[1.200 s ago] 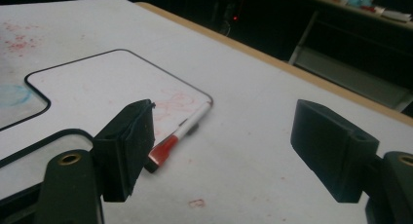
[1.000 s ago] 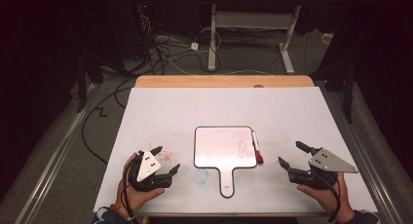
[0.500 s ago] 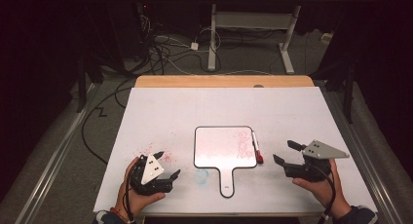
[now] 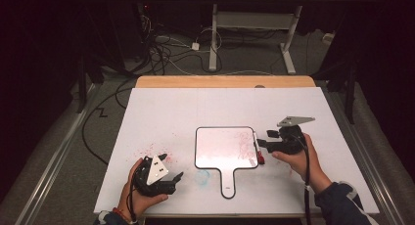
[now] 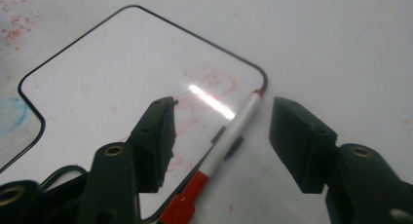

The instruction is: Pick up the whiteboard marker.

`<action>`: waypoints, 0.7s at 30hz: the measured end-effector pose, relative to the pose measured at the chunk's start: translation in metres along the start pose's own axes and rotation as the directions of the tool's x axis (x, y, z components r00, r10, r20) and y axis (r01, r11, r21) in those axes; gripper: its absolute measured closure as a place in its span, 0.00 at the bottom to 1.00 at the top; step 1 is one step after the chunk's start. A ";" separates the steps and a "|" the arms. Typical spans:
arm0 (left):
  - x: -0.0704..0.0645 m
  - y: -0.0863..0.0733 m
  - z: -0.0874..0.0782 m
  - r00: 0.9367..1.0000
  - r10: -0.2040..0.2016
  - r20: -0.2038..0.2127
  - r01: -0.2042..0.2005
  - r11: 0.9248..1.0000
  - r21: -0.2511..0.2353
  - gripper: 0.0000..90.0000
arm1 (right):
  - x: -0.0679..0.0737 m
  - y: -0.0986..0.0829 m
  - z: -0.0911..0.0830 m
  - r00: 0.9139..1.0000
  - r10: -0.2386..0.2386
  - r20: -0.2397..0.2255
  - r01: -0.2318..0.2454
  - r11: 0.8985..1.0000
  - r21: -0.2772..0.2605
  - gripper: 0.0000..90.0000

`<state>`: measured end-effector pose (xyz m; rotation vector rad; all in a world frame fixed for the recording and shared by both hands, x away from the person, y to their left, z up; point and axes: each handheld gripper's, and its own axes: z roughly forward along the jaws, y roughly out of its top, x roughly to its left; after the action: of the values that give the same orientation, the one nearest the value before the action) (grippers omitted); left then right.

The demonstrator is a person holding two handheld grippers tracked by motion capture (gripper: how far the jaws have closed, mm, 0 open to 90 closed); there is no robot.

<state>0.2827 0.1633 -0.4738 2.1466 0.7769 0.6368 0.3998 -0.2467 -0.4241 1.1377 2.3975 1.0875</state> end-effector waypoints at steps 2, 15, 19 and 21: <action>0.000 0.000 0.001 1.000 0.018 -0.001 -0.018 1.000 0.001 0.23 | -0.003 0.007 0.014 1.000 0.022 0.008 -0.022 0.998 0.061 0.50; -0.003 0.000 0.002 0.999 0.038 0.025 -0.038 0.999 0.010 0.23 | -0.022 0.015 0.058 0.991 0.129 -0.031 -0.120 0.969 0.216 0.82; -0.003 0.001 0.003 0.999 0.035 0.028 -0.035 0.999 0.014 0.23 | -0.019 0.016 0.056 0.993 0.111 -0.026 -0.104 0.975 0.197 0.89; -0.003 0.001 0.003 0.999 0.033 0.031 -0.034 0.999 0.017 0.23 | -0.019 0.017 0.054 0.995 0.094 -0.013 -0.090 0.978 0.185 0.90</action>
<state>0.2830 0.1590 -0.4752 2.1849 0.7340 0.6149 0.4498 -0.2259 -0.4499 1.3155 2.5282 0.9232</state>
